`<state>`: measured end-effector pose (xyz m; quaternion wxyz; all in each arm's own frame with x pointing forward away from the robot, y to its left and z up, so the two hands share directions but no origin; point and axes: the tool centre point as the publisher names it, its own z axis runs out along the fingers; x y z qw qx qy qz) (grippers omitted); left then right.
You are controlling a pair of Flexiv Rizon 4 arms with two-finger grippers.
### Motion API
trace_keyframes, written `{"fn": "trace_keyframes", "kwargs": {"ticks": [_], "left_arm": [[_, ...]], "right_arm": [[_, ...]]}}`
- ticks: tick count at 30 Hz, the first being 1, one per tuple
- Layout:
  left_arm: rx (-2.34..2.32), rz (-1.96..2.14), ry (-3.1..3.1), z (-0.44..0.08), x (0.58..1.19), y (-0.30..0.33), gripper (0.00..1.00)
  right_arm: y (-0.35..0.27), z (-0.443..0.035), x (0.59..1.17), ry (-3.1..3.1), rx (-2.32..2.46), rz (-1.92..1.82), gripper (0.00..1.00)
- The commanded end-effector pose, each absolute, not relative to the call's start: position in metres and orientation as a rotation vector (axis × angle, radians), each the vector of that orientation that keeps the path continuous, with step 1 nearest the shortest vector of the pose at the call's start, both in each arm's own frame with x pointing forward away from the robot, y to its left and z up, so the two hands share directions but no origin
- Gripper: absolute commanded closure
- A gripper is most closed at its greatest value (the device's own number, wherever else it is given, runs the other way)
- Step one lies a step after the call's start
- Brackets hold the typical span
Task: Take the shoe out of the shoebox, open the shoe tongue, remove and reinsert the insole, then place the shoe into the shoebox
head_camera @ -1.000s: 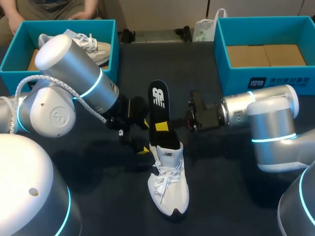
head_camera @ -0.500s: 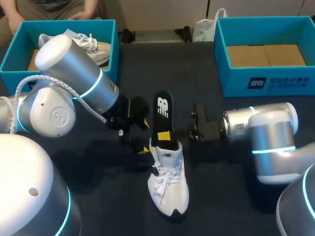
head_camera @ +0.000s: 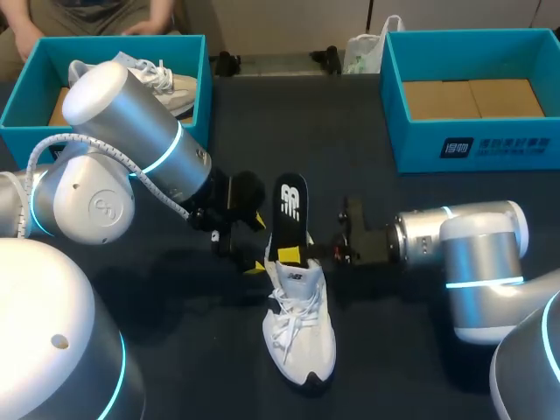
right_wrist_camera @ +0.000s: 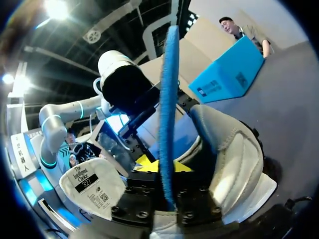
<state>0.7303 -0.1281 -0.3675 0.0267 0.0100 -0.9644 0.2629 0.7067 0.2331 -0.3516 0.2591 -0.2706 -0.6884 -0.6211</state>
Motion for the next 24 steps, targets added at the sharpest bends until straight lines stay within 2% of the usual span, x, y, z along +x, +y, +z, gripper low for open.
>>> {"fn": "trace_keyframes", "kwargs": {"ticks": [1, 16, 24], "left_arm": [[0.030, 0.812, -2.979, -0.368, 0.730, -0.129, 0.00], [0.030, 0.812, -2.979, -0.368, 0.730, -0.129, 0.00], [0.030, 0.812, -2.979, -0.368, 0.730, -0.129, 0.00]], "right_arm": [[0.234, -0.344, 0.706, -1.893, -0.727, -1.682, 0.69], [0.236, -0.316, 0.722, -1.984, -0.678, -1.653, 0.70], [0.231, -0.318, 0.741, -1.963, -0.699, -1.645, 0.81]]}}
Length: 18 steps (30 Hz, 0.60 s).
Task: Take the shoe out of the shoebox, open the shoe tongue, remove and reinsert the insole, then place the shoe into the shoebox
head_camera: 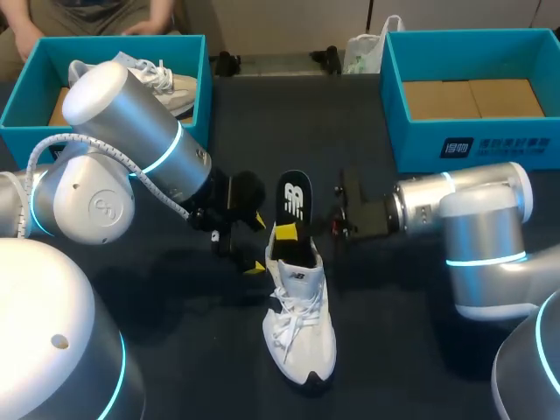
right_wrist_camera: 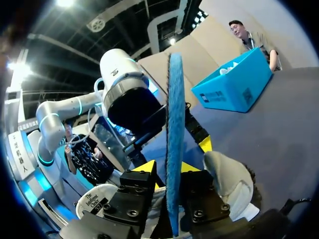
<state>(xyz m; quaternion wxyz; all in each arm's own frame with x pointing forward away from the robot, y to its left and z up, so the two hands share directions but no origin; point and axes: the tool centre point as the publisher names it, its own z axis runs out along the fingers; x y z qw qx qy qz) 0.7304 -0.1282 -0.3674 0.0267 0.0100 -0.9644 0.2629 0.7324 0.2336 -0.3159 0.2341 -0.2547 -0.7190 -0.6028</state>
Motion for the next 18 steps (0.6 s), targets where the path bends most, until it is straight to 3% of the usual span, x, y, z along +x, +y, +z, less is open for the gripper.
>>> {"fn": "trace_keyframes", "kwargs": {"ticks": [1, 4, 6, 8, 9, 10, 18], "left_arm": [[0.030, 0.812, -2.979, -0.368, 0.730, -0.129, 0.00], [0.030, 0.812, -2.979, -0.368, 0.730, -0.129, 0.00], [0.030, 0.812, -2.979, -0.368, 0.730, -0.129, 0.00], [0.030, 0.812, -2.979, -0.368, 0.730, -0.129, 0.00], [0.030, 0.812, -2.979, -0.368, 0.730, -0.129, 0.00], [0.030, 0.812, -2.979, -0.368, 0.730, -0.129, 0.00], [0.030, 0.812, -2.979, -0.368, 0.730, -0.129, 0.00]], "right_arm": [[0.230, -0.319, 0.742, -1.960, -0.705, -1.644, 0.80], [0.228, -0.322, 0.741, -1.949, -0.720, -1.646, 0.73], [0.227, -0.323, 0.739, -1.944, -0.726, -1.651, 0.74], [0.227, -0.324, 0.738, -1.941, -0.733, -1.655, 0.82], [0.227, -0.324, 0.737, -1.939, -0.734, -1.656, 0.96], [0.227, -0.325, 0.736, -1.936, -0.739, -1.657, 1.00], [0.232, -0.342, 0.729, -1.891, -0.797, -1.625, 1.00]]}}
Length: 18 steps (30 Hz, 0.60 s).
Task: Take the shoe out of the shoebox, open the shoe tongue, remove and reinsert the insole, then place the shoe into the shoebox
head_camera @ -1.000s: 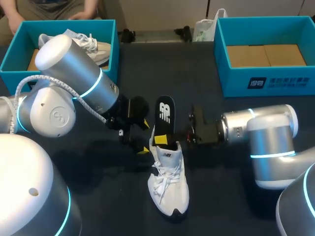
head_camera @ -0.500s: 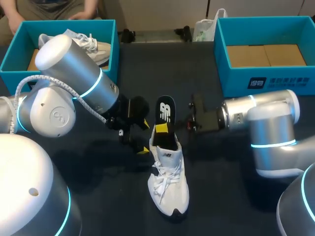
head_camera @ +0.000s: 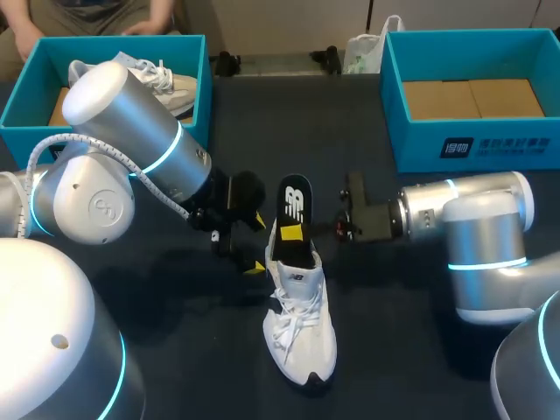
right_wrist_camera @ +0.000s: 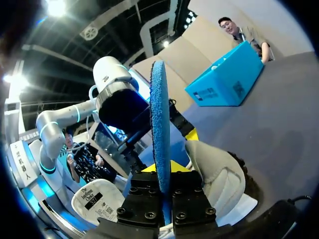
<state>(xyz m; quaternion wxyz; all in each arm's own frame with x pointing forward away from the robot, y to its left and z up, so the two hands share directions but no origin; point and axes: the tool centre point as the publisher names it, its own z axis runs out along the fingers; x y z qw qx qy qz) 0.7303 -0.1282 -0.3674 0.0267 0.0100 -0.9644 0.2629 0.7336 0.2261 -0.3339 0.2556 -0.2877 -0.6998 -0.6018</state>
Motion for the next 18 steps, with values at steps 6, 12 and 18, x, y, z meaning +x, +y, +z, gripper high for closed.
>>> {"fn": "trace_keyframes", "kwargs": {"ticks": [6, 12, 18], "left_arm": [[0.030, 0.812, -2.979, -0.368, 0.730, -0.129, 0.00], [0.030, 0.812, -2.979, -0.368, 0.730, -0.129, 0.00], [0.030, 0.812, -2.979, -0.368, 0.730, -0.129, 0.00]], "right_arm": [[0.235, -0.356, 0.714, -1.867, -0.856, -1.567, 1.00], [0.234, -0.365, 0.699, -1.826, -0.889, -1.569, 1.00], [0.235, -0.347, 0.699, -1.876, -0.851, -1.600, 0.67]]}}
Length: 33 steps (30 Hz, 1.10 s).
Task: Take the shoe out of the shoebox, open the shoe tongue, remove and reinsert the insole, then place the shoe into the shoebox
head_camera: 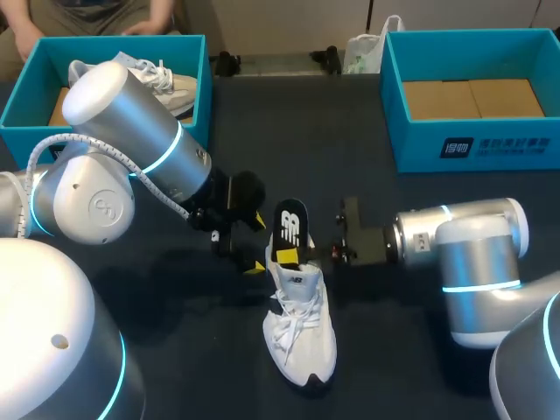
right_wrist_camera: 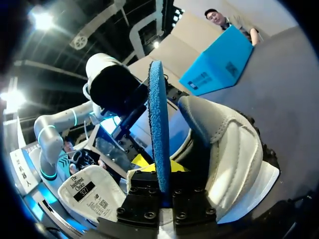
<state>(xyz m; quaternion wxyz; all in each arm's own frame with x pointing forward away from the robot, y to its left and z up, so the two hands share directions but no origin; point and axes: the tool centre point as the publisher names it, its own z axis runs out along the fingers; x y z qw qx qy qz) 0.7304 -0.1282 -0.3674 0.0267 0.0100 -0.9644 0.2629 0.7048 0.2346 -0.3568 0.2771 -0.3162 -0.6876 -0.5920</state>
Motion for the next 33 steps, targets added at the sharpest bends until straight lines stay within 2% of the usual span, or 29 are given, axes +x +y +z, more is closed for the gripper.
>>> {"fn": "trace_keyframes", "kwargs": {"ticks": [1, 6, 12, 17, 20, 33], "left_arm": [[0.030, 0.812, -2.979, -0.368, 0.730, -0.129, 0.00], [0.030, 0.812, -2.979, -0.368, 0.730, -0.129, 0.00], [0.030, 0.812, -2.979, -0.368, 0.730, -0.129, 0.00], [0.030, 0.812, -2.979, -0.368, 0.730, -0.129, 0.00], [0.030, 0.812, -2.979, -0.368, 0.730, -0.129, 0.00], [0.030, 0.812, -2.979, -0.368, 0.730, -0.129, 0.00]], "right_arm": [[0.235, -0.344, 0.700, -1.883, -0.842, -1.604, 0.64], [0.234, -0.329, 0.709, -1.946, -0.810, -1.602, 0.58], [0.232, -0.322, 0.720, -1.980, -0.798, -1.599, 0.60], [0.230, -0.324, 0.729, -1.978, -0.787, -1.594, 0.67], [0.229, -0.330, 0.737, -1.956, -0.804, -1.587, 1.00], [0.227, -0.359, 0.721, -1.858, -0.888, -1.534, 1.00]]}}
